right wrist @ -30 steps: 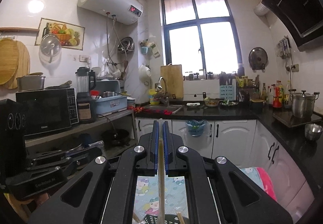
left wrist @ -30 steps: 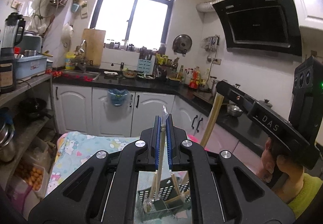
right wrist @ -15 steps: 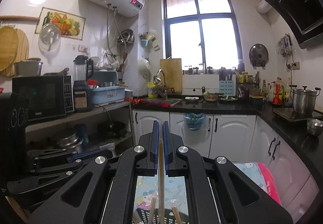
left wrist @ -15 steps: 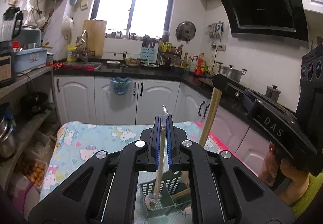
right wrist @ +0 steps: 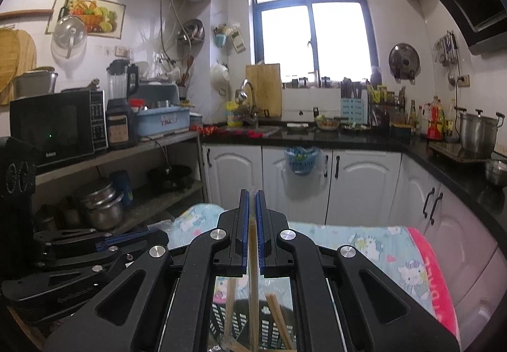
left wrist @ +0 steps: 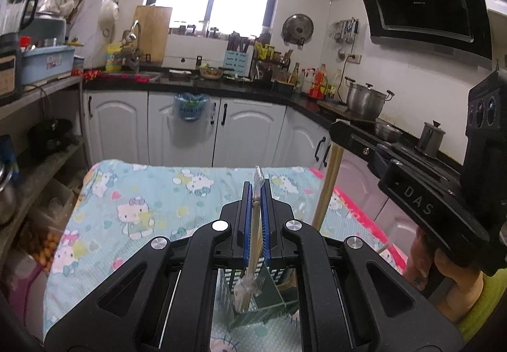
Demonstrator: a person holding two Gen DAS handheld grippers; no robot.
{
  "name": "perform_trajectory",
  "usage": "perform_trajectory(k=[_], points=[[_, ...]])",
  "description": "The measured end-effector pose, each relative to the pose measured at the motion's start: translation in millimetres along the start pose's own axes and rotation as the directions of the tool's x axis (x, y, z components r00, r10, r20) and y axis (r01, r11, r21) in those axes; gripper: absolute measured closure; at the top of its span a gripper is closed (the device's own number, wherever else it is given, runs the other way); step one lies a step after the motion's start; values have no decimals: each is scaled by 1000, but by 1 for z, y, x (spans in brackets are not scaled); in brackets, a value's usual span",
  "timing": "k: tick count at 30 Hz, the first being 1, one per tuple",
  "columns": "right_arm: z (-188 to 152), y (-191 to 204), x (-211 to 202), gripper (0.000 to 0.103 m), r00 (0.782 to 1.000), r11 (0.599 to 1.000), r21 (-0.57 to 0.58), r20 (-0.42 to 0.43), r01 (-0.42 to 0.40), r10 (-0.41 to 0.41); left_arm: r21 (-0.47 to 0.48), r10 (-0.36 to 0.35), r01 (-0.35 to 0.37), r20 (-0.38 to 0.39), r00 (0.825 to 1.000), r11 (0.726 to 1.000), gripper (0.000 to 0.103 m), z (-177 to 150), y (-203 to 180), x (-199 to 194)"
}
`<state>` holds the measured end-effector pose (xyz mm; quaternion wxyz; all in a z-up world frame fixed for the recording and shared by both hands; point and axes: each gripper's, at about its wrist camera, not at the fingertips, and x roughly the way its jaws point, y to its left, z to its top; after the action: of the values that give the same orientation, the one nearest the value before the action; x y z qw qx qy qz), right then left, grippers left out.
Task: Organize utensils
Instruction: 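Lower the held chopsticks into the caddy slots with both tools, then open both tools to release the chopsticks and withdraw from the caddy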
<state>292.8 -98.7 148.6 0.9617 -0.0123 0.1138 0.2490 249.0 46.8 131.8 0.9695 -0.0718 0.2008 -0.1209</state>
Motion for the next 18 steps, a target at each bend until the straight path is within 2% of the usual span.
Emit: perform_trajectory(k=[5, 7, 11, 12, 14, 18], points=[[-14, -4, 11, 94, 997, 999, 32, -78, 20, -18, -20, -8, 7, -28, 1000, 1000, 100, -11, 5, 4], [-17, -7, 10, 77, 996, 999, 47, -92, 27, -22, -24, -7, 6, -38, 999, 1000, 97, -14, 6, 4], [-19, -12, 3, 76, 995, 998, 60, -101, 32, -26, -32, -3, 2, -48, 999, 999, 76, -17, 10, 1], [-19, -13, 0, 75, 995, 998, 61, -102, 29, -23, -37, -1, 0, -48, 999, 999, 74, -18, 12, -1], [-18, -15, -6, 72, 995, 998, 63, -101, 27, -21, -44, 0, -2, -47, 999, 999, 61, -18, 13, -5], [-17, -21, -19, 66, 995, 997, 70, -100, 19, -12, -58, 6, -8, -35, 999, 998, 44, -18, 17, -17]])
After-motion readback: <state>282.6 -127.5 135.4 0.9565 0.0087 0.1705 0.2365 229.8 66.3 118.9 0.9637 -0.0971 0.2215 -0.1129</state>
